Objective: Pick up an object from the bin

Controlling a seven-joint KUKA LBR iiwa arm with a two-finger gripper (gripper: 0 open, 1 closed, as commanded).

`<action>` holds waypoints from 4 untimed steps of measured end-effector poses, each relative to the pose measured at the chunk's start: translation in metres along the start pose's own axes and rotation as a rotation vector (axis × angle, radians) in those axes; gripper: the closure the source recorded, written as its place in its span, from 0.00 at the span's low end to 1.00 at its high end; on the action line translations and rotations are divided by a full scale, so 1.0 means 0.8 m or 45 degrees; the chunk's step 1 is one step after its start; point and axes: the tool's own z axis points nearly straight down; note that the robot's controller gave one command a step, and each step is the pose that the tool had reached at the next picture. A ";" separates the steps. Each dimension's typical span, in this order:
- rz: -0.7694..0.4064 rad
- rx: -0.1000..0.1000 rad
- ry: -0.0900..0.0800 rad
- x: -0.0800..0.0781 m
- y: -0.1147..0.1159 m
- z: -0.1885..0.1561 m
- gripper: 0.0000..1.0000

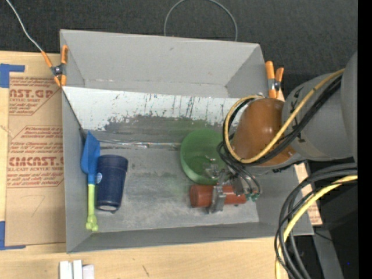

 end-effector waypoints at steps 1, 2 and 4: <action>0.000 0.000 0.000 0.000 0.000 0.000 1.00; 0.000 -0.001 0.000 0.000 0.000 0.000 1.00; 0.001 -0.001 -0.001 0.000 0.000 0.000 1.00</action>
Offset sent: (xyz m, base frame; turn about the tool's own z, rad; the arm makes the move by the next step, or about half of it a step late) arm 0.0000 0.0000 0.0000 0.0000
